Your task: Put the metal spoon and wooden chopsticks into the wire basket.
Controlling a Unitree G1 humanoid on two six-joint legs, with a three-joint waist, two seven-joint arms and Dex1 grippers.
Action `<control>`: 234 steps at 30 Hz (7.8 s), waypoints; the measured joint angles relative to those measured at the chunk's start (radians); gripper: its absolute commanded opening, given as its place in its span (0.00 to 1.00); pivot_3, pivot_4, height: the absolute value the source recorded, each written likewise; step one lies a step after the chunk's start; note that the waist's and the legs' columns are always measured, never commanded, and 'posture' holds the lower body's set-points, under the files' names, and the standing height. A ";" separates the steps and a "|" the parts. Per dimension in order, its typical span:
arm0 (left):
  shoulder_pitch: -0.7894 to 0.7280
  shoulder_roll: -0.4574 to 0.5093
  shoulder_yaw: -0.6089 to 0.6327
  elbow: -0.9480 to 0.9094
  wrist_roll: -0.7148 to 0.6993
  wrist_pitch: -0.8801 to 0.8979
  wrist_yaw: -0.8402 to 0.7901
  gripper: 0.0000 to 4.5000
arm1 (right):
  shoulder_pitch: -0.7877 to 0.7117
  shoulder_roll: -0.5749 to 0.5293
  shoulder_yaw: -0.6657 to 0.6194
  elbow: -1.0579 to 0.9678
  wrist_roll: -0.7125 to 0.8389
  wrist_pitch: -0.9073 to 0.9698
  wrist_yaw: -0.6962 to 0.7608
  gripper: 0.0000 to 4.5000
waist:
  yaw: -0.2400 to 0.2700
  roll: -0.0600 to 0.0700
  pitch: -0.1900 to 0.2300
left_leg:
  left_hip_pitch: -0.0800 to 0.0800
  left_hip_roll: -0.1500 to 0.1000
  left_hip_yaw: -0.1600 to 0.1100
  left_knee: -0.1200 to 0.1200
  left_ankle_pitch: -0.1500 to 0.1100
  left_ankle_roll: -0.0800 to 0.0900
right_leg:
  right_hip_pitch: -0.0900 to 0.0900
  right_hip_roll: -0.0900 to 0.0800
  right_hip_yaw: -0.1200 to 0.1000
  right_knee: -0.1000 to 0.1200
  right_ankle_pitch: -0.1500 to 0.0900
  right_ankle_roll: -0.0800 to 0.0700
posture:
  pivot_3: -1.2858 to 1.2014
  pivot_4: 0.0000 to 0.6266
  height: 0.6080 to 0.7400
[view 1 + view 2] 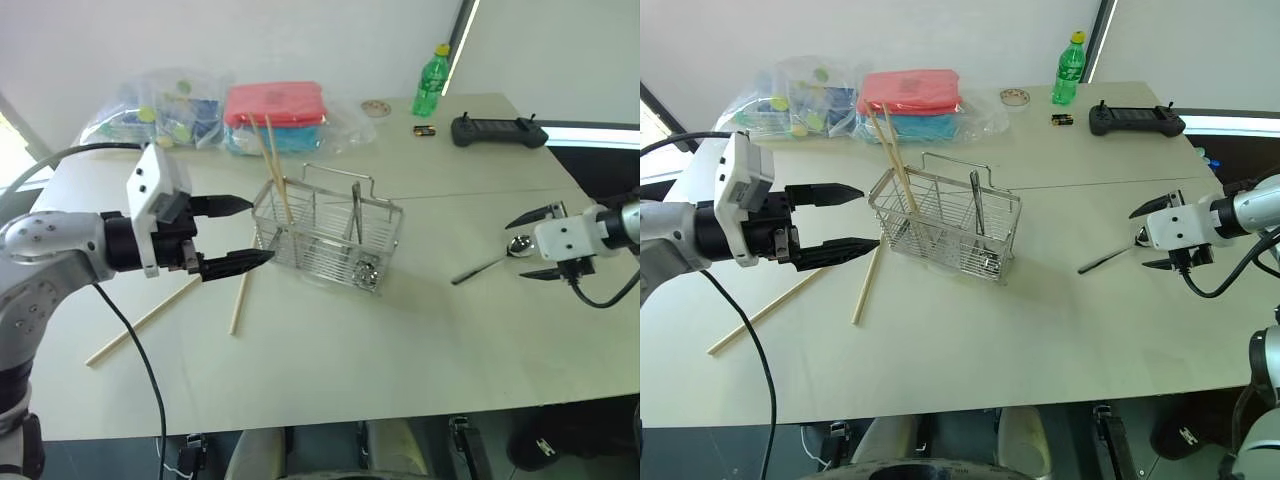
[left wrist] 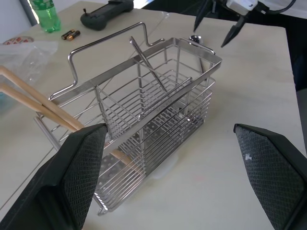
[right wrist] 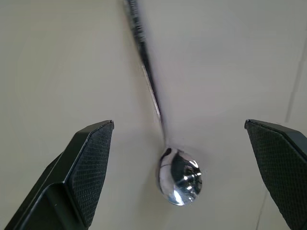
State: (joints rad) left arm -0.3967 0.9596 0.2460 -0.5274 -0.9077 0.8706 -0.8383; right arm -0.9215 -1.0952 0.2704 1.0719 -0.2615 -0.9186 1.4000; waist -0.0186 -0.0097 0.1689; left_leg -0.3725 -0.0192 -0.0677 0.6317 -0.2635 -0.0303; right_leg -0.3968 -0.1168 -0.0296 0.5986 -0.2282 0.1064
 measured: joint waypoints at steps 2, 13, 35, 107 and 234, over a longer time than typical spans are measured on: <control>0.001 0.000 0.009 -0.010 -0.014 0.007 0.016 0.99 | -0.020 0.007 0.028 0.033 -0.020 -0.048 0.023 1.00 | 0.000 0.000 0.000 | 0.000 0.000 0.000 0.000 0.000 0.000 | 0.000 0.000 0.000 0.000 0.000 0.000 | 0.52 0.24 0.63; 0.011 -0.006 0.051 -0.065 -0.097 0.037 0.125 0.99 | -0.146 0.080 0.145 0.144 -0.160 -0.137 -0.003 1.00 | -0.002 -0.001 0.000 | 0.001 0.000 -0.001 0.000 0.004 -0.006 | 0.000 0.000 0.001 0.004 0.000 0.000 | 0.52 0.24 0.63; -0.043 -0.006 0.055 -0.050 -0.151 0.041 0.201 0.99 | -0.269 0.187 0.238 0.231 -0.377 0.062 -0.254 1.00 | -0.002 -0.001 0.001 | 0.001 0.000 -0.001 0.000 0.004 -0.008 | -0.001 0.000 0.001 0.006 0.000 0.000 | 0.52 0.24 0.63; -0.109 0.040 0.063 -0.053 -0.237 0.041 0.252 1.00 | -0.273 0.243 0.307 0.267 -0.441 0.141 -0.257 0.01 | -0.003 -0.002 0.000 | 0.002 0.000 -0.001 0.001 0.005 -0.009 | -0.002 0.000 0.001 0.012 0.001 0.002 | 0.52 0.24 0.63; -0.360 -0.206 -0.371 1.188 0.888 -0.350 -0.217 1.00 | 0.914 0.078 -0.645 -1.737 1.046 1.631 -0.408 0.96 | 0.027 -0.015 -0.006 | 0.000 0.003 -0.002 0.000 0.004 -0.006 | -0.006 -0.001 -0.004 0.014 -0.003 0.006 | 0.52 0.24 0.63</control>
State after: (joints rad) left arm -0.7572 0.7538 -0.1252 0.6605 -0.0193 0.5208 -1.0554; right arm -0.0077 -1.0176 -0.3746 -0.6650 0.7842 0.7126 0.9918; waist 0.0089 -0.0242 0.1632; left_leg -0.3724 -0.0162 -0.0697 0.6319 -0.2598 -0.0364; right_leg -0.4025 -0.1174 -0.0334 0.6123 -0.2309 0.1121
